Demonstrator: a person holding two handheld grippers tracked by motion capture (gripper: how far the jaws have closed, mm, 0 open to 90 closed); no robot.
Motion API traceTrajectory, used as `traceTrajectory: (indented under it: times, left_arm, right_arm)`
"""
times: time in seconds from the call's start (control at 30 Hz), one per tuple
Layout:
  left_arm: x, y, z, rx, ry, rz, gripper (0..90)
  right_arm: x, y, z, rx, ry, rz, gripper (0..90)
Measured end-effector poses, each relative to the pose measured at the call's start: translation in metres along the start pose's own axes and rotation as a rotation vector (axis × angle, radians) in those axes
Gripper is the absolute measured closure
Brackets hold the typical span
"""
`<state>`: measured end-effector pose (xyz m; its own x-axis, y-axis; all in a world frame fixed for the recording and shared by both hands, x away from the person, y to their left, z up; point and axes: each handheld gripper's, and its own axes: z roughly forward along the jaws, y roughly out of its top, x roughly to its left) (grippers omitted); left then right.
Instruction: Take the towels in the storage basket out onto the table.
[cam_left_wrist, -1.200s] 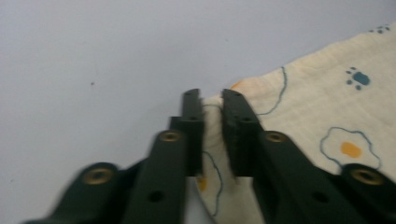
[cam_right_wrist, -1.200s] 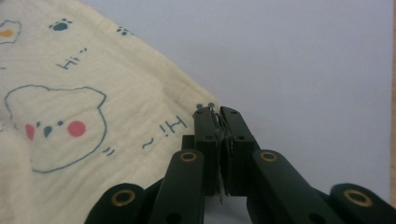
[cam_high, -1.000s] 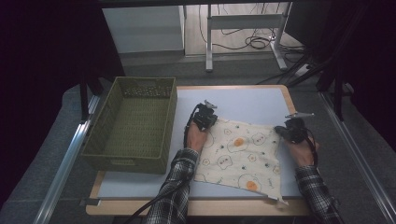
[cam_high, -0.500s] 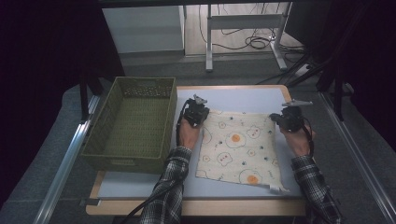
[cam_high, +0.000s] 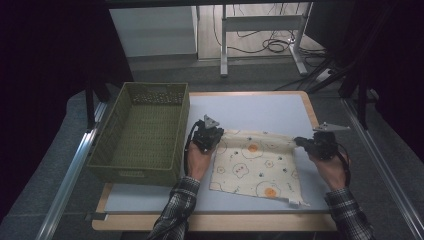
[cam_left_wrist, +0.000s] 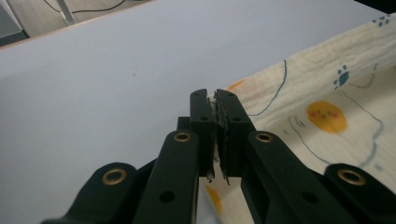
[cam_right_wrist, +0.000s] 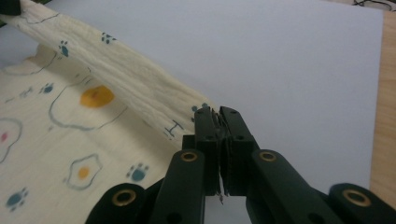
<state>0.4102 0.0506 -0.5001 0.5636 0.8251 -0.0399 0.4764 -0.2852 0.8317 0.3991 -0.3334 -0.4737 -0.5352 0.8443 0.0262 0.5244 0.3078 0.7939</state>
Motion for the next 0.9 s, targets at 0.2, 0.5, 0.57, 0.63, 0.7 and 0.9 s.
traceTrajectory:
  times: [0.2, 0.5, 0.57, 0.63, 0.7, 0.9]
  left_arm:
    - [-0.014, -0.02, -0.016, -0.028, -0.035, 0.007, 86.0]
    - [-0.031, -0.045, -0.038, -0.026, -0.054, 0.046, 85.9]
    - [-0.034, -0.048, -0.045, -0.026, -0.056, 0.055, 85.9]
    - [-0.035, -0.05, -0.048, -0.03, -0.06, 0.056, 85.8]
    - [-0.036, -0.055, -0.053, -0.035, -0.074, 0.053, 85.7]
    - [-0.042, -0.074, -0.065, -0.041, -0.104, 0.058, 85.6]
  right_arm:
    - [0.01, -0.017, -0.018, 0.001, 0.024, -0.015, 87.0]
    - [0.03, -0.042, -0.046, -0.003, 0.072, -0.036, 86.9]
    - [0.034, -0.048, -0.05, 0.002, 0.081, -0.041, 87.0]
    - [0.037, -0.051, -0.052, 0.004, 0.086, -0.042, 86.9]
    - [0.042, -0.056, -0.055, 0.01, 0.098, -0.046, 86.9]
    - [0.057, -0.069, -0.065, 0.02, 0.12, -0.072, 86.6]
